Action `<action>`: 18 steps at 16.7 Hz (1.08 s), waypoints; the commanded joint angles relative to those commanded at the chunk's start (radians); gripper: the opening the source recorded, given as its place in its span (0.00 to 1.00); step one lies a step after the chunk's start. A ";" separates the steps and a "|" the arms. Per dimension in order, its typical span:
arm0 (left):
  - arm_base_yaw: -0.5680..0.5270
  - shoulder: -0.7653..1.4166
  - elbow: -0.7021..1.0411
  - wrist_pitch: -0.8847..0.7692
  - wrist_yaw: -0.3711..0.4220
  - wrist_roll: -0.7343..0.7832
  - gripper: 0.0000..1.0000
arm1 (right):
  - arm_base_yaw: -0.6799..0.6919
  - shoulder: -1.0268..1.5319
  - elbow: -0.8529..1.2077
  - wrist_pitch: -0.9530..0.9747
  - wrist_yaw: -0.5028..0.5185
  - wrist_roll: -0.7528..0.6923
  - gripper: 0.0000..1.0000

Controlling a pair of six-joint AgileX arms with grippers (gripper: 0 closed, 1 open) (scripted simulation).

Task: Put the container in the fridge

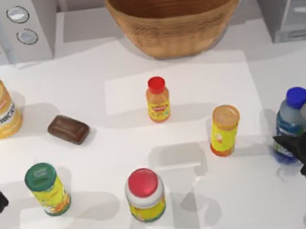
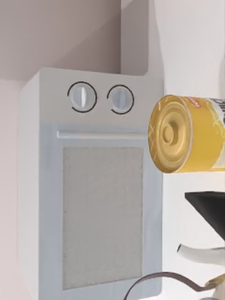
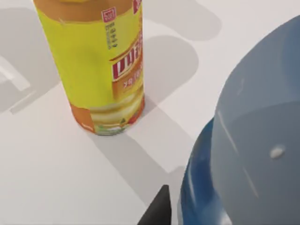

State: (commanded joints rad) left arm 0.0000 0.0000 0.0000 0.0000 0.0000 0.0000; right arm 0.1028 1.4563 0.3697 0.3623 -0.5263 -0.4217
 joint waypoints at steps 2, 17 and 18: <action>0.000 0.000 0.000 0.000 0.000 0.000 1.00 | 0.000 0.000 0.000 0.000 0.000 0.000 0.01; 0.000 0.000 0.000 0.000 0.000 0.000 1.00 | -0.390 -0.084 0.222 -0.539 -0.277 -0.395 0.01; 0.000 0.000 0.000 0.000 0.000 0.000 1.00 | -0.417 -0.091 0.231 -0.578 -0.289 -0.420 0.01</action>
State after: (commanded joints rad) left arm 0.0000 0.0000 0.0000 0.0000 0.0000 0.0000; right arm -0.3142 1.3657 0.6004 -0.2154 -0.8149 -0.8413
